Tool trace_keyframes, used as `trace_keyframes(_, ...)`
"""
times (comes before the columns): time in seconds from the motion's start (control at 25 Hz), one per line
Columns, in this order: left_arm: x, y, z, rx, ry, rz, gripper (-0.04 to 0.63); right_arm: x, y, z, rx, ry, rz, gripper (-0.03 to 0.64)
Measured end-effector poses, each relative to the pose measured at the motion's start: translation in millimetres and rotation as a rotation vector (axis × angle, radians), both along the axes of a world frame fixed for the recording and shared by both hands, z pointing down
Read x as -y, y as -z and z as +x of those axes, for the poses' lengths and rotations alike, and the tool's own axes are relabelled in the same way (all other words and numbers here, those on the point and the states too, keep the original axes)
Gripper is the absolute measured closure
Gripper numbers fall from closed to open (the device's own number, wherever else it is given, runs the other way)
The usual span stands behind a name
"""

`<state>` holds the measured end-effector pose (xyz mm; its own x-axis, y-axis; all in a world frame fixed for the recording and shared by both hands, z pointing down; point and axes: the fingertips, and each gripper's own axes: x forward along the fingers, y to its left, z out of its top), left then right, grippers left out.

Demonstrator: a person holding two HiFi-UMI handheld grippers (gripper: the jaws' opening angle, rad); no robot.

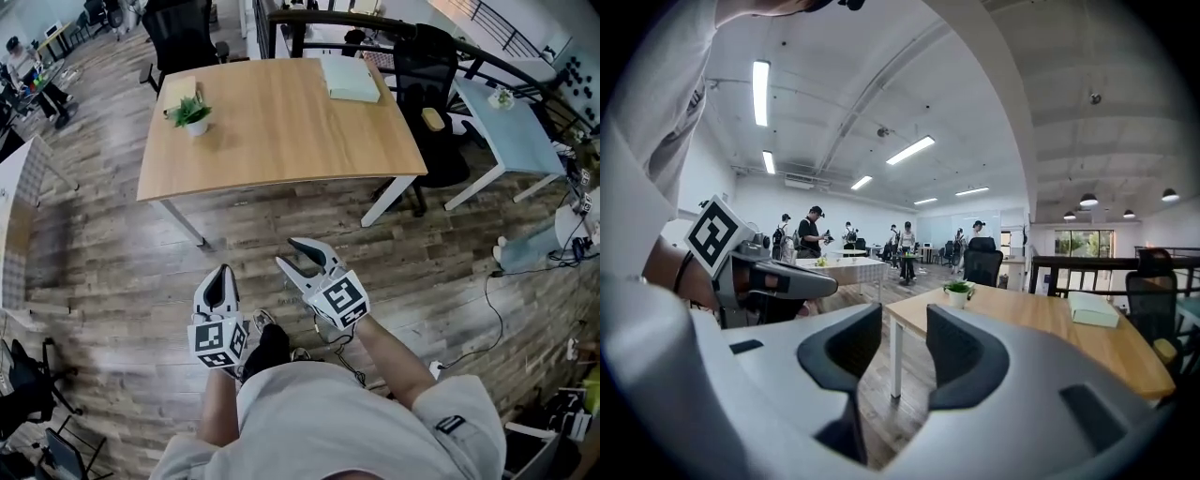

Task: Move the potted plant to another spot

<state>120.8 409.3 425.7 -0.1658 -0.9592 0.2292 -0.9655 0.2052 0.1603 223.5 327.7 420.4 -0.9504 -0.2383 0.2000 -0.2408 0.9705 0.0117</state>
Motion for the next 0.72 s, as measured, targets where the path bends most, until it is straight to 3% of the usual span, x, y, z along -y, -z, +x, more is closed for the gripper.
trace_keyframes(0.36, 63, -9, -101, -0.008, -0.021, -0.027, 0.583, 69, -2, -81, -0.042, -0.031, -0.011, 0.428)
trace_keyframes(0.72, 123, -29, -146, -0.05, -0.01, -0.063, 0.583, 130, -20, -134, -0.066, -0.009, -0.056, 0.403)
